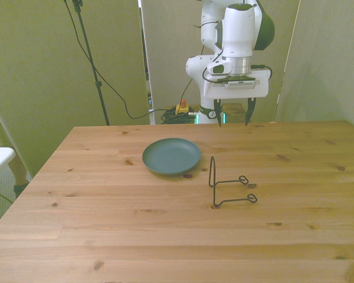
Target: Load the plate
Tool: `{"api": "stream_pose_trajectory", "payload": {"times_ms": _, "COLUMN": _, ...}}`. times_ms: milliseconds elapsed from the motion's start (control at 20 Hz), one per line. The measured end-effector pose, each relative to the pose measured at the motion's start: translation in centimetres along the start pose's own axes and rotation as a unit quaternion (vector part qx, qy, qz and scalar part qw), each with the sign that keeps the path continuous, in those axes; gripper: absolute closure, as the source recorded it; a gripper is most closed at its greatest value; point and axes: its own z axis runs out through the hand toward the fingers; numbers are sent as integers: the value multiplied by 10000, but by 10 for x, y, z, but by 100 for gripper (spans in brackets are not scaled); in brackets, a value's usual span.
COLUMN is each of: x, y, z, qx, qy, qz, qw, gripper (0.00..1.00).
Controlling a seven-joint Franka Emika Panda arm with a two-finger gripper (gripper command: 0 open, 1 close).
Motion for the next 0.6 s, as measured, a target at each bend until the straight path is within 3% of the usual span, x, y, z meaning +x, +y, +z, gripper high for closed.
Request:
{"api": "stream_pose_trajectory", "payload": {"times_ms": 250, "x": 21, "y": 18, "z": 0, "qx": 81, "qy": -32, "qz": -107, "qw": 9999, "gripper": 0}}
{"api": "stream_pose_trajectory", "payload": {"times_ms": 600, "x": 98, "y": 95, "z": -16, "qx": 46, "qy": 73, "qz": -20, "qw": 10000, "gripper": 0}}
